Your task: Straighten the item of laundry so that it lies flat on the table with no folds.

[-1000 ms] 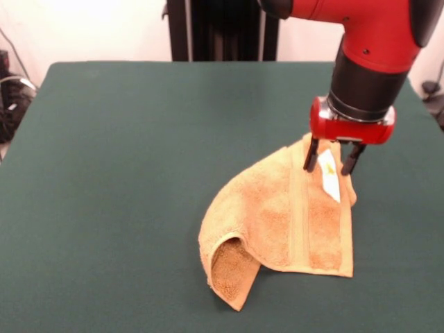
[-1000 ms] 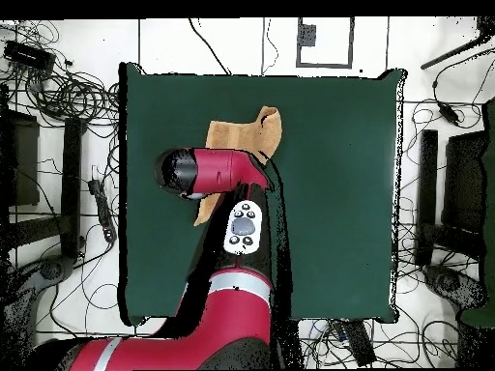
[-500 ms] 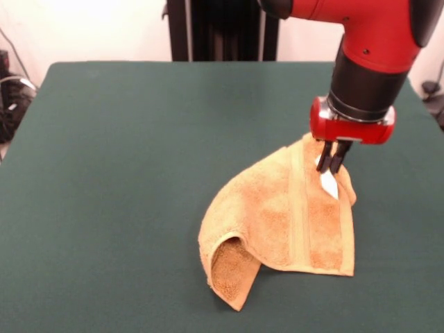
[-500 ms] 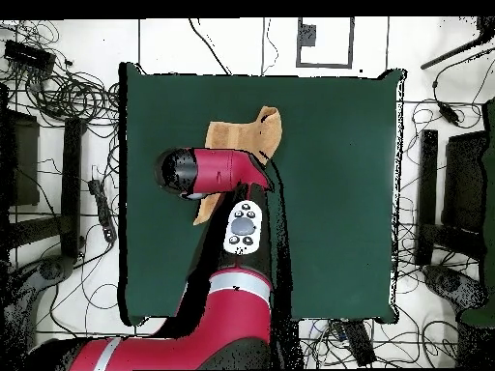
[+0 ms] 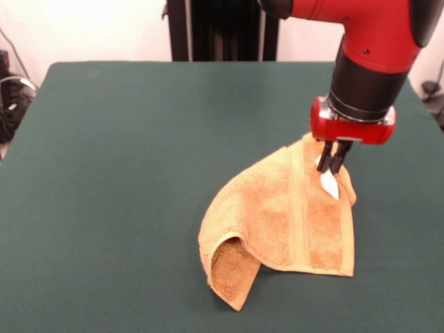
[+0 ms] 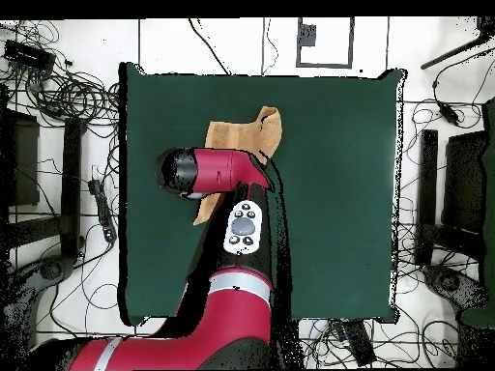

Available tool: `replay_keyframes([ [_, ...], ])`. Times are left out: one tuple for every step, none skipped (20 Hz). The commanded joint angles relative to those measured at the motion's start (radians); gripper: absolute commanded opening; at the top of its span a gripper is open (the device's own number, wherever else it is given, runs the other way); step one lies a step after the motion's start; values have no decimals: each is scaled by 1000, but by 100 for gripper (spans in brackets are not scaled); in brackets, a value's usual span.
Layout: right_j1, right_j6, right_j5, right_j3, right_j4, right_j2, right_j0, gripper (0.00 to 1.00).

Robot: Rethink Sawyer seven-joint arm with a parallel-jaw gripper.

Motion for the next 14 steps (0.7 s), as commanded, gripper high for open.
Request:
replay_keyframes([
  [56,217,-17,17,55,72,-4,0],
  [51,217,-11,16,57,72,-2,0],
  [47,218,-6,17,59,74,-1,0],
  [40,219,-8,21,62,77,1,0],
  [36,223,-7,25,68,80,4,0],
  [32,229,-11,32,75,86,6,0],
  [26,244,-5,36,82,81,17,0],
  [19,259,0,41,89,77,28,0],
  [12,273,8,45,100,75,37,0],
  [9,284,15,44,107,71,44,0],
  [7,294,23,42,115,66,52,0],
  [6,300,23,42,120,63,57,0],
  [5,303,25,42,127,63,60,0],
  [6,304,29,39,133,61,64,0],
])
